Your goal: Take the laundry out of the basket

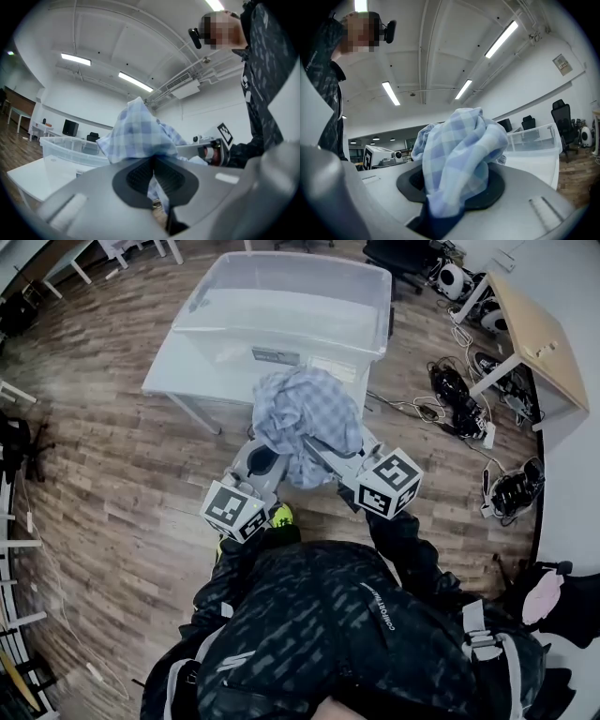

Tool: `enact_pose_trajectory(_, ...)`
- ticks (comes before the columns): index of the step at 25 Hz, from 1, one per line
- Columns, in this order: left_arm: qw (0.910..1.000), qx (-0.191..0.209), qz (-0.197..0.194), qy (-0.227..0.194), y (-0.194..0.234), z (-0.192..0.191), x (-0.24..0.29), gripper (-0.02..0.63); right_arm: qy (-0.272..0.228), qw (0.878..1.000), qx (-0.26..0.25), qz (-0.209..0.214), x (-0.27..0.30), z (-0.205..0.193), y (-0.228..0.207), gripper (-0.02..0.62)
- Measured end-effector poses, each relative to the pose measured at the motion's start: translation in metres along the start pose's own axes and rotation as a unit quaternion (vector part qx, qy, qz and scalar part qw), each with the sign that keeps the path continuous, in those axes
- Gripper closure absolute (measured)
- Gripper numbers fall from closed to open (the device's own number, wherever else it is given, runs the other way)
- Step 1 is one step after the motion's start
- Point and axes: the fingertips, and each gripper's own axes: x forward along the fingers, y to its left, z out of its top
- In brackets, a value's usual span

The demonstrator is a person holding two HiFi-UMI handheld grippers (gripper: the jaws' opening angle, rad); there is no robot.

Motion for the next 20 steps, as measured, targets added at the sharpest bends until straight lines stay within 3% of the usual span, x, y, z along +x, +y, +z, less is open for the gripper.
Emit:
enact_pose_trajectory(9, 0.9995, -0.006, 0.027, 0.017, -0.097, -0.036, -0.027, 0.600, 0.008, 1.000, 0.012, 0.023, -0.088, -0.043, 0.038, 0.446)
enact_pose_trajectory(20, 0.9990, -0.010, 0.031, 0.031, -0.152, -0.052, -0.027, 0.600, 0.012, 0.999, 0.022, 0.020, -0.143, -0.060, 0.047, 0.446)
